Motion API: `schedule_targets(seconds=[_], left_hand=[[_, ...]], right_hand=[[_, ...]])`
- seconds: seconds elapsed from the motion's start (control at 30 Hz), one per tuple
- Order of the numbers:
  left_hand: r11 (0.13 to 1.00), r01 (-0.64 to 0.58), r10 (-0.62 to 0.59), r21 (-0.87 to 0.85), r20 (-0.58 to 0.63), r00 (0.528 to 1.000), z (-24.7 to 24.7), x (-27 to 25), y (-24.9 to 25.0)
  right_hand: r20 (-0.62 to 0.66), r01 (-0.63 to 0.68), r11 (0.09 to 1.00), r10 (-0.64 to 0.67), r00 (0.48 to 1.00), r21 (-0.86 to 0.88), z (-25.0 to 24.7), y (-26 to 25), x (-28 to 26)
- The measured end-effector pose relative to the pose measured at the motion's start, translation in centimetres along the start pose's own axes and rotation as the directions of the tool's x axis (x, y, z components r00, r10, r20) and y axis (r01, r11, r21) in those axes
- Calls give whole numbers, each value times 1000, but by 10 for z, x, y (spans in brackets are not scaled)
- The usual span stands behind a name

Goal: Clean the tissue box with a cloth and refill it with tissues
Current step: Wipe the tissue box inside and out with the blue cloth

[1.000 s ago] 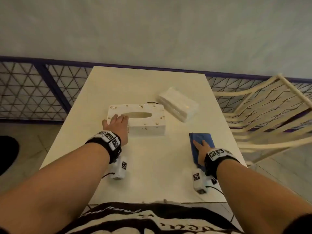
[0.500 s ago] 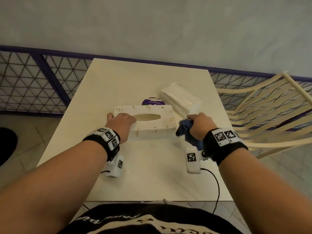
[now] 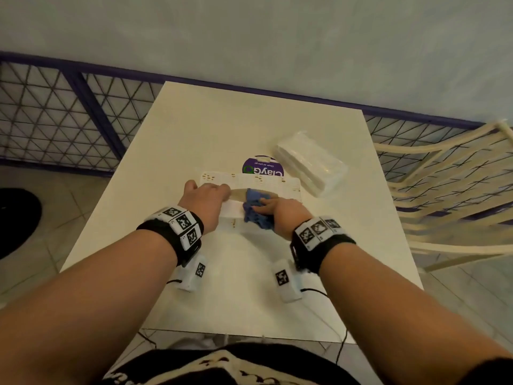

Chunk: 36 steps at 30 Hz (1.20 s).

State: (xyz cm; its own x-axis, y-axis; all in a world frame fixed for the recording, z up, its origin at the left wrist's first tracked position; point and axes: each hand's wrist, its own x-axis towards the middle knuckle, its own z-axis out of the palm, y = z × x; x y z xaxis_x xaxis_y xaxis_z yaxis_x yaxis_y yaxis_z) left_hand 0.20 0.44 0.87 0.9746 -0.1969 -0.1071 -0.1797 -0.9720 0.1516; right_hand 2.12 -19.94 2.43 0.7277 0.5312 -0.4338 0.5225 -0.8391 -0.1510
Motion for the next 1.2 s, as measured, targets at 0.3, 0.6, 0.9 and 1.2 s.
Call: schedule_targets(seconds=[0.3,0.6,0.9,1.2], left_hand=[[995,59,-53,-76,87,995,6,4,-2],[1000,10,-11,18,91,996,2,0,2],[967,-91,66,240,114,991,-11,0,25],[966,-129,93,223,165,982,-9,0,3]], right_hand=[[33,-6,1000,7,999,-25,5,-37,14],[54,-205,979,204,978,19,-4,43,-46],[213,-84,982,120,970,-171,-12,-15,-6],[31,-487,858,489,872,163,-29,55,-88]])
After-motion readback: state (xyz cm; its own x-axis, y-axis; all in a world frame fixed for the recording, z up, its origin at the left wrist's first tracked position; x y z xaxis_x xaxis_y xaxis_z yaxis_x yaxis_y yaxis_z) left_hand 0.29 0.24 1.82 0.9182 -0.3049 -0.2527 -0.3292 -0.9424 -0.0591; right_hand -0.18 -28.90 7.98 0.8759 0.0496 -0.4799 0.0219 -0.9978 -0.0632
